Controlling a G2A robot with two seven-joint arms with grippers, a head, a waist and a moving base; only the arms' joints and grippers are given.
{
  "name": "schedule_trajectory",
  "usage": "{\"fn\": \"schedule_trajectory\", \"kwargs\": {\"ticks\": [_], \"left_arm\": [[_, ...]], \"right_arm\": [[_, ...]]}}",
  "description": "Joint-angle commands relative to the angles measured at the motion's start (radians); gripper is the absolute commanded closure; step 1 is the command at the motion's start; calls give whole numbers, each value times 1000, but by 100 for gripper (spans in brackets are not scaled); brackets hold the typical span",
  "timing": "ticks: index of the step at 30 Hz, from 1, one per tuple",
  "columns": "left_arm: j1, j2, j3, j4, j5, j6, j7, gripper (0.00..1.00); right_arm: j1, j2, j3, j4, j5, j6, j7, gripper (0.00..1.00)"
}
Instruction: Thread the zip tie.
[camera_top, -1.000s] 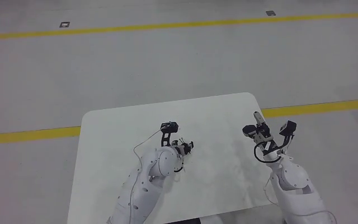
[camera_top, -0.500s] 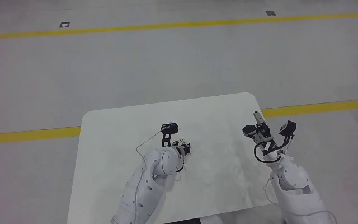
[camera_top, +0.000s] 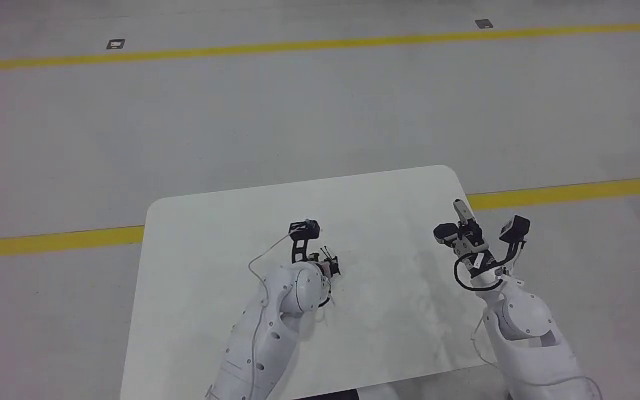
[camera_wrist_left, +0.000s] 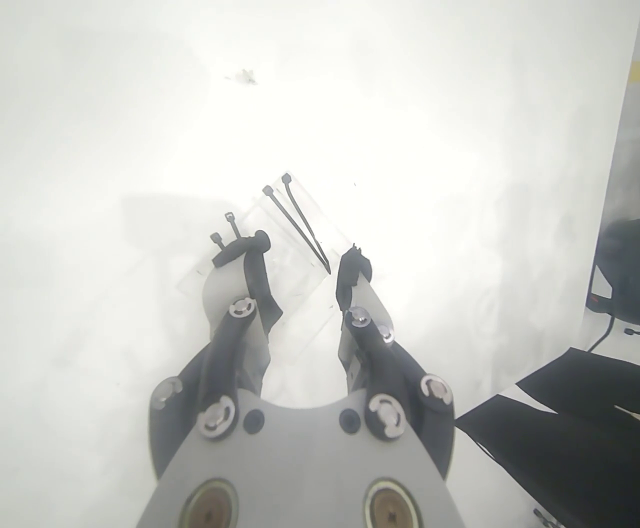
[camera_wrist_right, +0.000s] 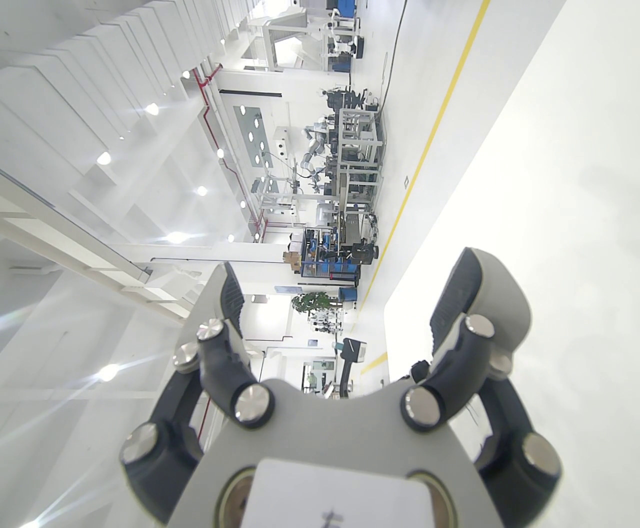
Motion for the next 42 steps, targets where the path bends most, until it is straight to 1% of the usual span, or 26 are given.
{"fn": "schedule_trajectory", "kwargs": {"ticks": [1,5,7,10,14,19,27,30,36,42], "left_arm": [[-2,-2,-4,5,2,0,-3,71],[-6,-4,-8,15,8,0,-7,71],[-9,-6,-6,25,21,0,-8,69],[-16,-9,-5,39,22,0,-13,71],[-25,-14,-6,54,27,0,-15,70],[-31,-17,-3,55,31,0,-17,70],[-39,-19,8,79,12,0,-16,71],[-41,-20,11,82,7,0,-13,73],[-43,-23,2,93,-8,0,-8,76],[-47,-26,-2,103,-23,0,1,82]], "right_arm": [[0,0,0,0,0,0,0,0],[0,0,0,0,0,0,0,0],[0,0,0,0,0,0,0,0],[0,0,0,0,0,0,0,0],[0,0,0,0,0,0,0,0],[0,0,0,0,0,0,0,0],[0,0,0,0,0,0,0,0],[0,0,0,0,0,0,0,0],[0,0,0,0,0,0,0,0],[0,0,0,0,0,0,0,0]]}}
